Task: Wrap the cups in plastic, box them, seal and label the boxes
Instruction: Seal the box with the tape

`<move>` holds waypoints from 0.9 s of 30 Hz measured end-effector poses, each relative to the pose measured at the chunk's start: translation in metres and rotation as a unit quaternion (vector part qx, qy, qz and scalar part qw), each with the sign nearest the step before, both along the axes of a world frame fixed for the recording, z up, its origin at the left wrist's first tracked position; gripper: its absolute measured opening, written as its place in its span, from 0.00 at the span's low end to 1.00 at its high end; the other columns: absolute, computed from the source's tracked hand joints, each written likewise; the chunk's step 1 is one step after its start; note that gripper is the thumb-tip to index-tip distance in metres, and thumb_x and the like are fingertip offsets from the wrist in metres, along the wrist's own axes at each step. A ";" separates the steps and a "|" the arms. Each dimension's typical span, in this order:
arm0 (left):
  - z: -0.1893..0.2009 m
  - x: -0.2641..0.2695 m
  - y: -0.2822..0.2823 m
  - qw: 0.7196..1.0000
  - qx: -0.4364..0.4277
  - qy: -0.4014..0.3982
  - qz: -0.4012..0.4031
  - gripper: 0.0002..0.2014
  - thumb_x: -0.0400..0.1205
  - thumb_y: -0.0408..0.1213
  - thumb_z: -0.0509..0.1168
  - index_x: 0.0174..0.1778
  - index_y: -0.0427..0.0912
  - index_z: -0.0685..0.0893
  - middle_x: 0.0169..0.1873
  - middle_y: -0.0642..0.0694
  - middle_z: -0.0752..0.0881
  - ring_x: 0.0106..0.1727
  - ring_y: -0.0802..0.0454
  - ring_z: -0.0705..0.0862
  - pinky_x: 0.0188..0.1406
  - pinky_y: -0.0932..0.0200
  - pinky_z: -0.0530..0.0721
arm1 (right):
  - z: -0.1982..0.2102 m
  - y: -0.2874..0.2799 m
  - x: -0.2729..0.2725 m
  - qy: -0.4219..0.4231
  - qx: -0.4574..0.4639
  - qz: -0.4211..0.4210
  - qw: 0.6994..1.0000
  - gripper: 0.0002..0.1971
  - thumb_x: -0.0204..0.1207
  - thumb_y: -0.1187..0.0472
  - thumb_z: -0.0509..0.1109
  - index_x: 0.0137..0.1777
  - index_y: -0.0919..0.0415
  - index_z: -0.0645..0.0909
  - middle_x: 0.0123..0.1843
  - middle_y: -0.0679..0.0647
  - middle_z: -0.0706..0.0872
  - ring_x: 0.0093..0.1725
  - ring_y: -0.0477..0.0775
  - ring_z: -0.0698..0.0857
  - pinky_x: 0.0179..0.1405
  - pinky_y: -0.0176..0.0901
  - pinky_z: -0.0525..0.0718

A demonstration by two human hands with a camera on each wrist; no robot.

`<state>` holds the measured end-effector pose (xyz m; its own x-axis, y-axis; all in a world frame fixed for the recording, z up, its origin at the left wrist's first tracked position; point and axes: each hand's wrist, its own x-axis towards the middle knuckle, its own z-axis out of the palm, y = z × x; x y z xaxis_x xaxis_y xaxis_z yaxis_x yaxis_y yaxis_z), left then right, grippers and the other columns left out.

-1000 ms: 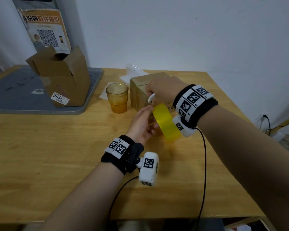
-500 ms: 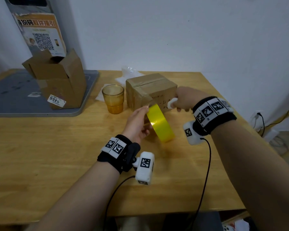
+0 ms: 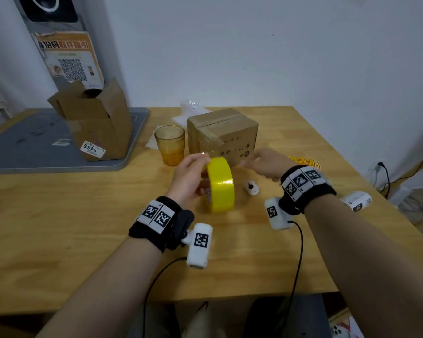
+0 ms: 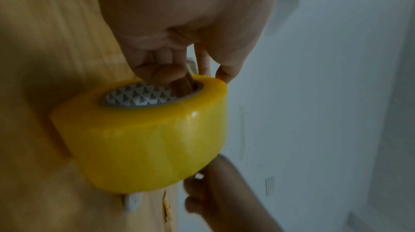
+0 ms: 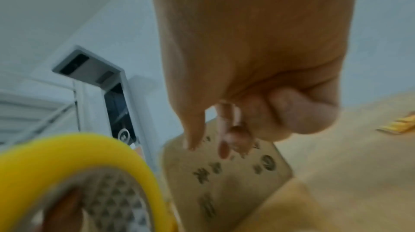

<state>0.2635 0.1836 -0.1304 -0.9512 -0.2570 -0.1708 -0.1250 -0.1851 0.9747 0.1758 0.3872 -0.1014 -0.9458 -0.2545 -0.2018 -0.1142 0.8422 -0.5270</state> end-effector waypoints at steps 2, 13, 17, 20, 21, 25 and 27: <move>0.003 0.005 -0.007 0.999 -0.045 0.018 -0.002 0.09 0.87 0.44 0.64 0.59 0.56 0.88 0.43 0.47 0.86 0.36 0.50 0.82 0.27 0.60 0.74 | 0.012 -0.014 0.007 0.052 -0.117 0.023 0.992 0.18 0.84 0.38 0.69 0.61 0.50 0.86 0.39 0.48 0.83 0.31 0.53 0.77 0.27 0.43 0.75; -0.001 0.019 -0.032 0.995 -0.089 0.032 -0.028 0.12 0.88 0.41 0.59 0.62 0.60 0.84 0.44 0.47 0.85 0.45 0.48 0.84 0.41 0.50 0.84 | -0.007 -0.074 0.034 0.012 -0.358 0.032 0.933 0.03 0.77 0.56 0.81 0.44 0.53 0.94 0.38 0.50 0.92 0.36 0.50 0.89 0.31 0.46 0.83; 0.006 0.019 -0.032 0.997 -0.062 -0.006 -0.037 0.14 0.89 0.51 0.61 0.71 0.60 0.77 0.57 0.42 0.86 0.53 0.44 0.87 0.45 0.48 0.86 | -0.006 -0.075 0.039 0.068 -0.350 0.047 0.933 0.03 0.78 0.60 0.80 0.43 0.55 0.92 0.39 0.53 0.92 0.36 0.53 0.91 0.31 0.50 0.89; 0.009 0.016 -0.031 0.998 -0.052 -0.031 -0.026 0.15 0.86 0.58 0.65 0.65 0.58 0.81 0.59 0.43 0.88 0.57 0.42 0.88 0.52 0.45 0.89 | -0.006 -0.072 0.044 0.092 -0.353 0.064 0.929 0.03 0.79 0.61 0.80 0.43 0.55 0.92 0.40 0.55 0.93 0.36 0.55 0.91 0.33 0.52 0.91; 0.010 0.016 -0.030 0.998 -0.057 -0.031 -0.021 0.14 0.85 0.58 0.66 0.62 0.57 0.83 0.60 0.45 0.88 0.60 0.42 0.88 0.56 0.42 0.89 | -0.007 -0.071 0.045 0.099 -0.354 0.069 0.927 0.03 0.78 0.61 0.80 0.43 0.55 0.92 0.40 0.56 0.93 0.36 0.55 0.91 0.33 0.52 0.91; 0.008 0.016 -0.027 0.998 -0.051 -0.028 0.011 0.10 0.84 0.51 0.70 0.59 0.53 0.86 0.58 0.48 0.88 0.60 0.44 0.87 0.60 0.42 0.86 | -0.007 -0.068 0.049 0.117 -0.360 0.099 0.920 0.02 0.77 0.63 0.81 0.43 0.56 0.93 0.42 0.54 0.92 0.37 0.54 0.91 0.36 0.55 0.92; 0.009 0.018 -0.026 0.999 -0.038 -0.032 0.021 0.09 0.85 0.46 0.69 0.59 0.51 0.87 0.56 0.47 0.89 0.57 0.45 0.87 0.52 0.47 0.86 | -0.007 -0.068 0.051 0.122 -0.352 0.117 0.920 0.01 0.77 0.63 0.82 0.44 0.58 0.94 0.44 0.53 0.90 0.39 0.53 0.90 0.39 0.58 0.93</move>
